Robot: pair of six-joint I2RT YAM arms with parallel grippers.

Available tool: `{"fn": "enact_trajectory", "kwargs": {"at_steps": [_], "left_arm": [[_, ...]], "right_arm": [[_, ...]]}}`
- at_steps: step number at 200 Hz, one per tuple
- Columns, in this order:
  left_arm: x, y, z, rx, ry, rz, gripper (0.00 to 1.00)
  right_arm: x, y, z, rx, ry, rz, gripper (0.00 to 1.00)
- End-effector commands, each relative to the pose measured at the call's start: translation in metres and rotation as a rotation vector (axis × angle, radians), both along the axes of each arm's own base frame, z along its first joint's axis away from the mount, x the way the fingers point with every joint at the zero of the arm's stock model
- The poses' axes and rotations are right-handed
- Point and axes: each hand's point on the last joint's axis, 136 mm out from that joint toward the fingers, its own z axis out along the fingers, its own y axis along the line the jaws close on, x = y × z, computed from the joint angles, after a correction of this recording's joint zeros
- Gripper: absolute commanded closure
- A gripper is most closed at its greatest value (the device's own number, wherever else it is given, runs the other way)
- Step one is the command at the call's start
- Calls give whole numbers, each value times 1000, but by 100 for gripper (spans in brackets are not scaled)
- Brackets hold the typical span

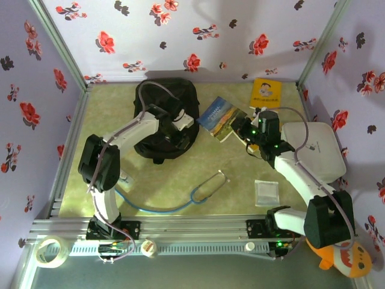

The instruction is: Pack the student bag

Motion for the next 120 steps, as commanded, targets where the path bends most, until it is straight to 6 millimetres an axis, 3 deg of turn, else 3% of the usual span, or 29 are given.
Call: {"fn": "enact_trajectory", "kwargs": {"at_steps": [1, 61, 120], "left_arm": [[-7, -4, -4, 10, 40, -68, 51], [-6, -6, -19, 33, 74, -84, 60], [5, -11, 7, -17, -7, -71, 84]], "right_arm": [[5, -5, 32, 2, -116, -13, 95], [5, -7, 30, -2, -111, -17, 95], [4, -12, 31, -10, -110, -34, 95]]}}
